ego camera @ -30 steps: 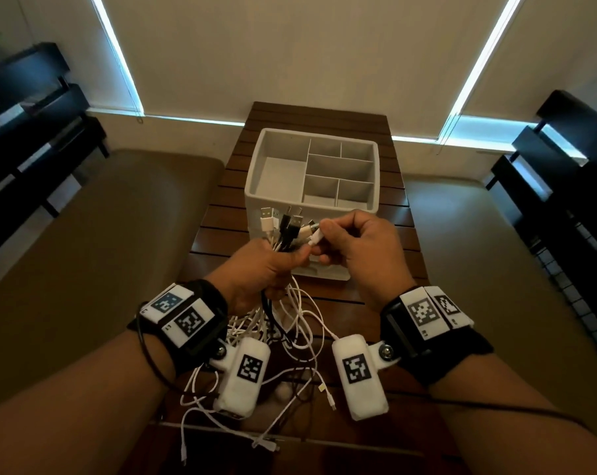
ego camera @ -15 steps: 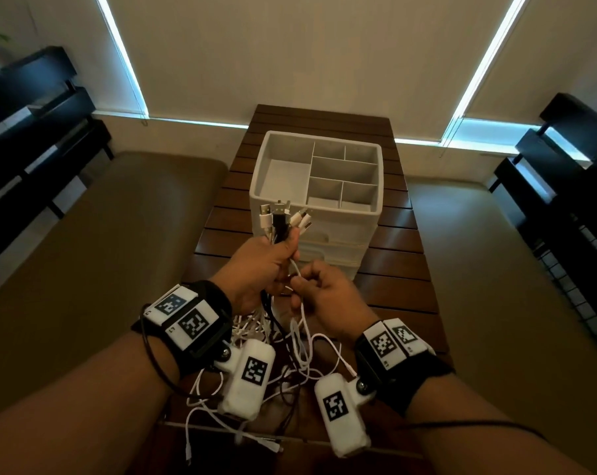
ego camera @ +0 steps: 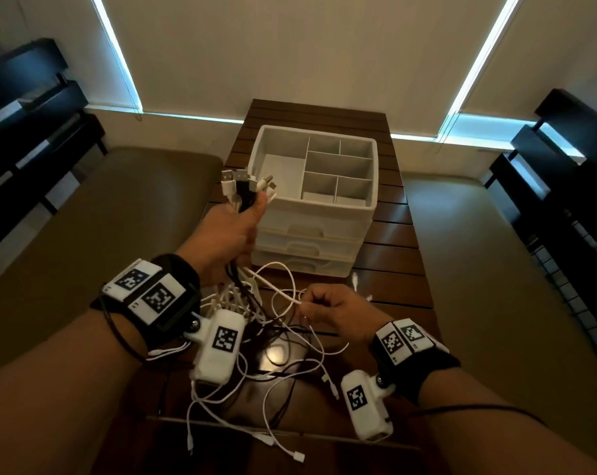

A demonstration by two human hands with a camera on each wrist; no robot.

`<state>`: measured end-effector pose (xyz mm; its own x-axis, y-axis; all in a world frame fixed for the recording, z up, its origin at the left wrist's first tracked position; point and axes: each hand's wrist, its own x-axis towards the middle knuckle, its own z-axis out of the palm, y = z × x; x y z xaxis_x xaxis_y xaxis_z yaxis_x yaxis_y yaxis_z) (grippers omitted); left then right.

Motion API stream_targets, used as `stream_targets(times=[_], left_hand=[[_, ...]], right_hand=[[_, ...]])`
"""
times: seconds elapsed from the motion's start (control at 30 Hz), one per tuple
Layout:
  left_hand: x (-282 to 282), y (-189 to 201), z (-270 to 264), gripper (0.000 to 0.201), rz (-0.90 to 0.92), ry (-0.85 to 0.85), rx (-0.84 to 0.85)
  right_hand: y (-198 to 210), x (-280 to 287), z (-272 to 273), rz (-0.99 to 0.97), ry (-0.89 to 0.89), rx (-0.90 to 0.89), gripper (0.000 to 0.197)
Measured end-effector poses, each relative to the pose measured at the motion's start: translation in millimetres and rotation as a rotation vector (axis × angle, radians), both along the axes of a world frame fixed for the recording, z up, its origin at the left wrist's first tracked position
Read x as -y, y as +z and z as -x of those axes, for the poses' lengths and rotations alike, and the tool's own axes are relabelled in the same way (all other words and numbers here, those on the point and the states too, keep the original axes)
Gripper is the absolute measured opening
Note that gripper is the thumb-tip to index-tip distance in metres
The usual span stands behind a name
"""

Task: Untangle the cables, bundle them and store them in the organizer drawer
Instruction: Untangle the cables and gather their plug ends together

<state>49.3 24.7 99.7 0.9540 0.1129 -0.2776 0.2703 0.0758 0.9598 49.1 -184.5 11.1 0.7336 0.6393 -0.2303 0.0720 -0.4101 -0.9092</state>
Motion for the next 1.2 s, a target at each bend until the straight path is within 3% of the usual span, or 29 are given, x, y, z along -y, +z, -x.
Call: stream_targets(times=[0.1,0.17,0.3,0.5,0.63,0.77,0.87,1.07,1.2], left_hand=[[-9.0,10.9,0.5,0.02,-0.473,-0.069,0.142],[-10.6,14.2,-0.4,0.021,-0.602,-0.087,0.208],[7.0,5.3,3.7,0.026,-0.528,-0.098,0.141],[35.1,-21.5,16.2,0.008,-0.443,-0.245,0.007],[29.4,-14.3,16.0,0.013,-0.453,-0.207,-0.051],[-4.0,8.8,13.1,0.016,-0.481,-0.077,-0.093],[-20.0,15.4,14.6,0.013,-0.521,-0.042,-0.107],[-33.0,23.7,9.4,0.022,-0.443,-0.036,-0.061],[-39.5,26.1,7.6,0.024,-0.332,-0.166,-0.12]], right_hand=[[-7.7,9.6,-5.1,0.116,-0.083,0.04,0.018],[-10.1,12.9,-9.2,0.196,-0.161,0.08,0.017],[1.3,3.9,-14.3,0.271,-0.156,0.231,0.017],[34.8,-13.1,-25.2,0.056,-0.238,0.347,0.013],[41.0,-3.6,-33.0,0.035,-0.187,0.284,0.009],[41.0,27.8,-36.0,0.073,-0.215,0.232,0.021],[34.1,37.5,-30.7,0.102,-0.187,0.102,0.017],[9.0,20.3,16.7,0.244,0.036,-0.283,0.019],[-12.3,5.6,36.9,0.611,0.617,0.061,0.02]])
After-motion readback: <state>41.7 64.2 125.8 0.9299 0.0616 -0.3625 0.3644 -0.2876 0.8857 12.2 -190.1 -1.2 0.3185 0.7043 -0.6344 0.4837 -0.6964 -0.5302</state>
